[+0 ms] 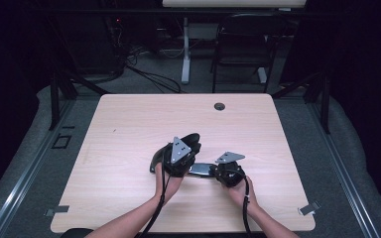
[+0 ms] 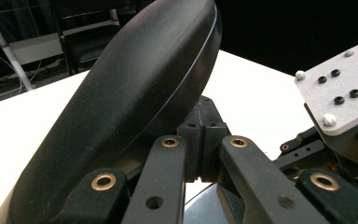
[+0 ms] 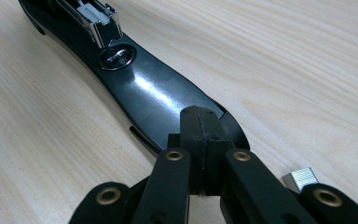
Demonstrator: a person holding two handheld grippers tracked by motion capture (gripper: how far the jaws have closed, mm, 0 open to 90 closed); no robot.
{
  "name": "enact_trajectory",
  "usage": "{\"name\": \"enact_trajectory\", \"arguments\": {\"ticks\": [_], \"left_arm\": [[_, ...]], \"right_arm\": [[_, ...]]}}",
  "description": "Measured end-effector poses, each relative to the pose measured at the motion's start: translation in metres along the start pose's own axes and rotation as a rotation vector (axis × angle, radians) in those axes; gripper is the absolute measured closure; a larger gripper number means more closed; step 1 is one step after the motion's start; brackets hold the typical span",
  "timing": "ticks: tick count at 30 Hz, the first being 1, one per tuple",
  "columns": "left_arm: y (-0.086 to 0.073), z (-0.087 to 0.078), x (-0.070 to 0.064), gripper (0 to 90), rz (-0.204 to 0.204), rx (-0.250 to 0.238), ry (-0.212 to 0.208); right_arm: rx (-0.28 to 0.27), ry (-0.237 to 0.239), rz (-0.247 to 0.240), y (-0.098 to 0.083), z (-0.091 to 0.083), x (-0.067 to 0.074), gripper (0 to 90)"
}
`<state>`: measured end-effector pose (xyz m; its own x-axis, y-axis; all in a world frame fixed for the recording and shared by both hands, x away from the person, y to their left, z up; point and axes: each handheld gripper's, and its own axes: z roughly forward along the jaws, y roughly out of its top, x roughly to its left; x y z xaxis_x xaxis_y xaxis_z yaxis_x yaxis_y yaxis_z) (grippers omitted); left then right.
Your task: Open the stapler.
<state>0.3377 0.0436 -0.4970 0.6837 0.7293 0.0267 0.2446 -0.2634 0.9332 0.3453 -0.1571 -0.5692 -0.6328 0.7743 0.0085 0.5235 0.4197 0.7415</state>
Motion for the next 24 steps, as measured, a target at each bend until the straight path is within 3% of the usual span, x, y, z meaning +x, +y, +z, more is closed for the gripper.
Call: {"name": "enact_trajectory", "arguments": {"ticks": [14,24], "left_arm": [[0.013,-0.018,0.016,90.0,-0.016,0.005,0.019],[0.018,-0.028,0.024,90.0,0.012,0.017,0.041]], "right_arm": [[0.017,0.007,-0.02,0.002,0.0,-0.001,90.0],[0.026,0.01,-0.022,0.003,0.0,-0.002,90.0]]}}
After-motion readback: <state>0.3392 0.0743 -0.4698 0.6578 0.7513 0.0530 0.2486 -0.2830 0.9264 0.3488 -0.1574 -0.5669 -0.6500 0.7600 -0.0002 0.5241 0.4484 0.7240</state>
